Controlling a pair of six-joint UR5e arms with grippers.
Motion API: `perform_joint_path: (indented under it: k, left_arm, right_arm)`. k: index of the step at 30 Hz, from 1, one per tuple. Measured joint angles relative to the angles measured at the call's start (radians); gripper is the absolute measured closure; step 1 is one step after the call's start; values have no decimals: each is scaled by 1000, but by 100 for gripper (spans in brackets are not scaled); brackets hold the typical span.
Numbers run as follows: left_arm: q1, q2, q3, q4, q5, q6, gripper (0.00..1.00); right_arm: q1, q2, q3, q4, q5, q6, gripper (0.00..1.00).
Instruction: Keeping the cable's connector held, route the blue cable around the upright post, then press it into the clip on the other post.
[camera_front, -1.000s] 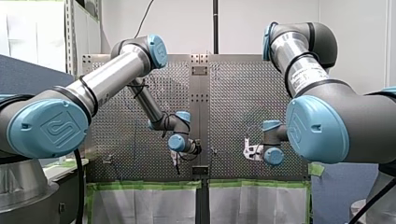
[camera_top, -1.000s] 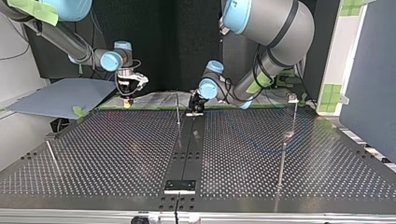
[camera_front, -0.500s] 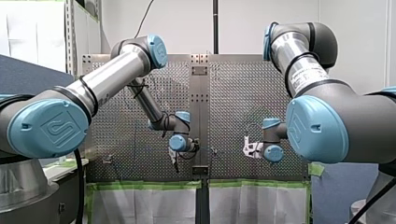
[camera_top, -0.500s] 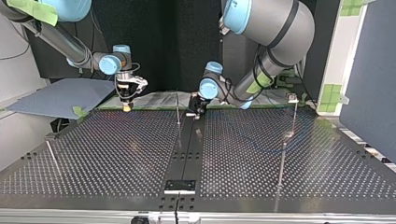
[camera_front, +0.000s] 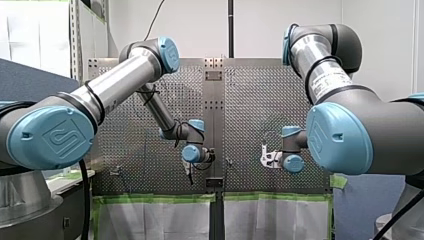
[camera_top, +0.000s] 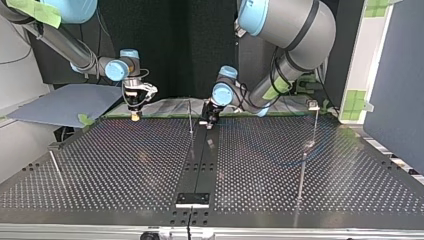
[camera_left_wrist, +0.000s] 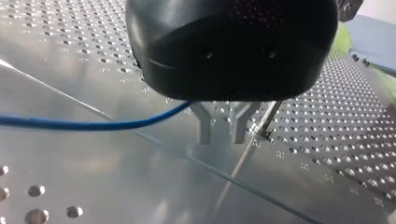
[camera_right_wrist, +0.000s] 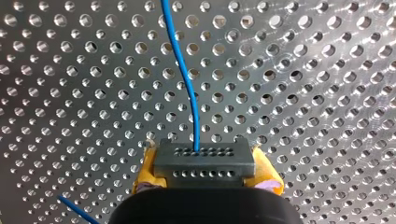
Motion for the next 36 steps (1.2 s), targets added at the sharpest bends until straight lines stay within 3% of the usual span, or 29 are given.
perform_joint_path:
  k: [2, 10, 29, 36]
  left_arm:
    - [-1, 0, 0, 0, 3, 4, 2]
    - [-10, 1, 0, -30, 22, 52, 2]
    - [-40, 33, 0, -187, -54, 210, 2]
    - [-61, 34, 0, -241, -64, 264, 2]
  right_arm:
    - [0, 0, 0, 1, 0, -1, 100]
    - [0, 0, 0, 4, 0, 0, 100]
    - [-2, 0, 0, 12, 0, 1, 100]
    - [-7, 0, -1, 14, 0, 0, 100]
